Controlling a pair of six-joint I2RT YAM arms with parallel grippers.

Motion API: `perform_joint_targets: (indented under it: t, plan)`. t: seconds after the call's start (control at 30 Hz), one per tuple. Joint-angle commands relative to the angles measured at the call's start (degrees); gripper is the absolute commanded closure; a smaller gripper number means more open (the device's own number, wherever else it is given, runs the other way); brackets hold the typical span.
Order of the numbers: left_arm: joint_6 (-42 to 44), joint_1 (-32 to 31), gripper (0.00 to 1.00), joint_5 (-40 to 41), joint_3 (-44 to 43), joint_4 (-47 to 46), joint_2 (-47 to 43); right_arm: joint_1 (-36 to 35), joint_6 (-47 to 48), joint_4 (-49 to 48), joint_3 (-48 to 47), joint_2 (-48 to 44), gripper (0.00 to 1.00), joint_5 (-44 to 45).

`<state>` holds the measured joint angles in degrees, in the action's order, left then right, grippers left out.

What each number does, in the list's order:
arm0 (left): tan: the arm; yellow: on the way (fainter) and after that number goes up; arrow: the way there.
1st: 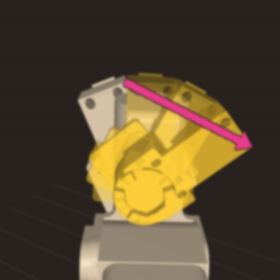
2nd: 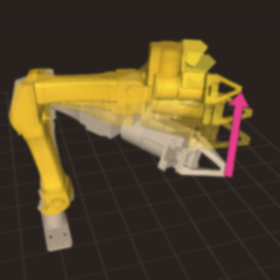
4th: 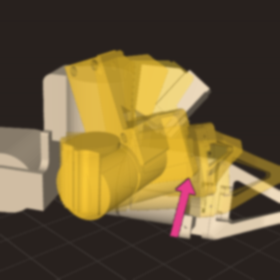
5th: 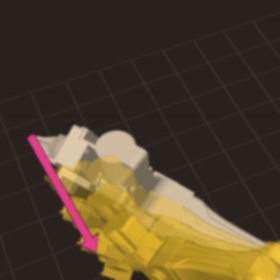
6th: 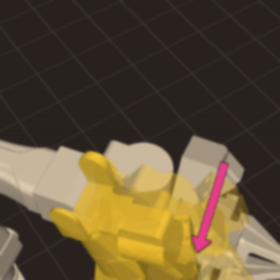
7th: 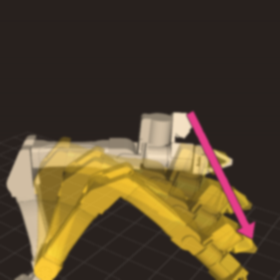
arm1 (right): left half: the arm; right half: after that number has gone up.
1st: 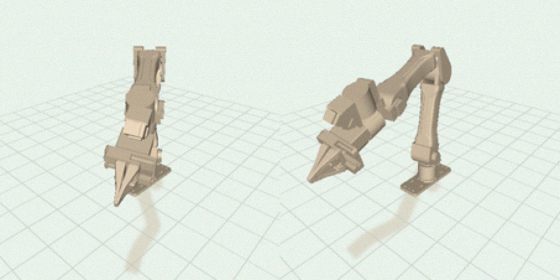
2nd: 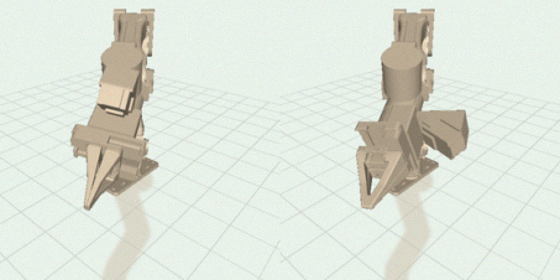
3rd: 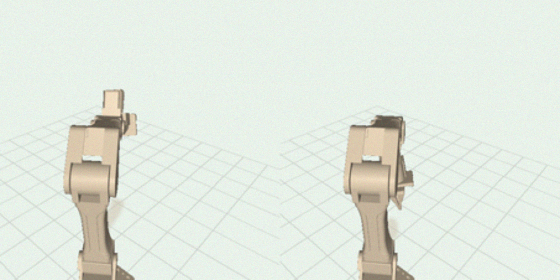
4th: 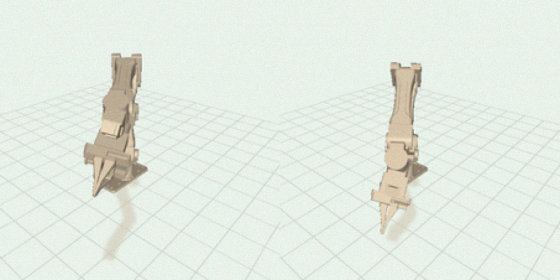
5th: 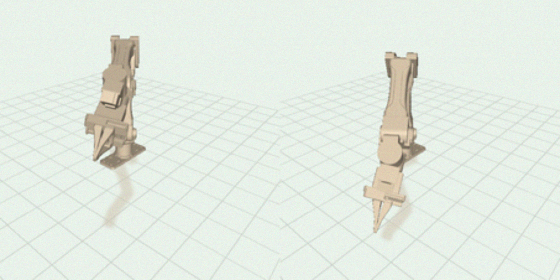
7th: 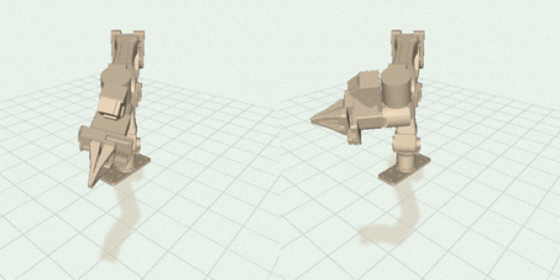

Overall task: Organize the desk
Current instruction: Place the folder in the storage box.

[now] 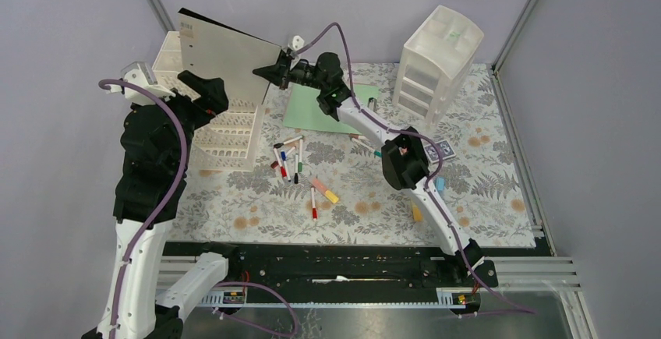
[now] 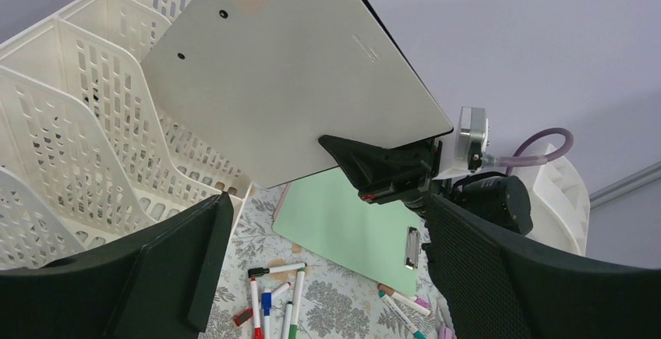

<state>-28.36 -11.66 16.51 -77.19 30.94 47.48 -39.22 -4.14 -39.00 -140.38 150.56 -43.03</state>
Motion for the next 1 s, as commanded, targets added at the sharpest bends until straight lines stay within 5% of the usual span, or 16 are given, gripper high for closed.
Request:
perform_joint_targets:
  t: [0.0, 0.73, 0.97]
  plan:
    - [0.4, 0.3, 0.01, 1.0, -2.6, -0.6, 0.5, -1.5, 2.8, -10.1, -5.2, 0.7, 1.0, 6.0]
    - [0.0, 0.3, 0.01, 0.7, -3.8, 0.9, 2.1, -3.6, 5.1, -12.8, -3.5, 5.4, 1.0, 5.8]
    - [1.5, 0.3, 0.01, 0.4, -3.7, 0.9, 2.7, -3.7, 5.7, -11.7, -1.5, 5.2, 0.77, 5.8]
